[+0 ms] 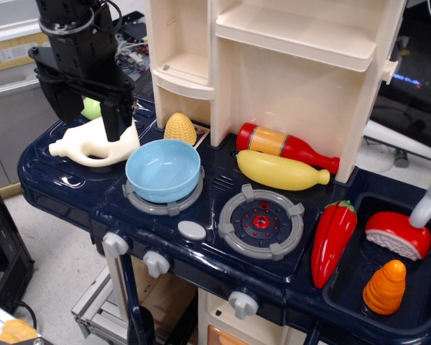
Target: Put carrot in bowl
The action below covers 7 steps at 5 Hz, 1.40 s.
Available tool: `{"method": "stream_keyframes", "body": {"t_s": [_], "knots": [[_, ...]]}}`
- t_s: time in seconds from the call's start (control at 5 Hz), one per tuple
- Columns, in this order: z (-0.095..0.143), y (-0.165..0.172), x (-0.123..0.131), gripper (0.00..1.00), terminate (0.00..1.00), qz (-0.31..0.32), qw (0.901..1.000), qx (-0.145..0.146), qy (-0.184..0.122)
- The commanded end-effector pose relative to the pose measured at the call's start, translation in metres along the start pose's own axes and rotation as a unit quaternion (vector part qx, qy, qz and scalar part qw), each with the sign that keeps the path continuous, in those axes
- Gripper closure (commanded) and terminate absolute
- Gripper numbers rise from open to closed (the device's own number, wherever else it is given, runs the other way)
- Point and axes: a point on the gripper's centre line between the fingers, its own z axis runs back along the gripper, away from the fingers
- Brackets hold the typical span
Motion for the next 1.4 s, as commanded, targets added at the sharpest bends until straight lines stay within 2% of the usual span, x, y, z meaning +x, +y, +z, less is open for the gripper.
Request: {"method": "stream_keyframes", "body": {"t_s": [0.0, 0.2, 0.4, 0.6, 0.8, 1.2], "knots": [[0.000, 0.000, 0.000, 0.00, 0.00, 0.000, 1.0000, 0.000, 0.000], [0.026, -0.041, -0.005, 0.00, 0.00, 0.000, 0.9999, 0.007, 0.013], [0.046, -0.081, -0.012, 0.00, 0.00, -0.011, 0.9998, -0.002, 0.019], [0.056, -0.129, -0.022, 0.00, 0.00, -0.002, 0.9997, -0.021, 0.013], [0.067, -0.177, -0.020, 0.00, 0.00, 0.007, 0.9993, -0.030, 0.021], [0.059, -0.247, -0.011, 0.00, 0.00, 0.048, 0.9968, -0.063, 0.001]]}}
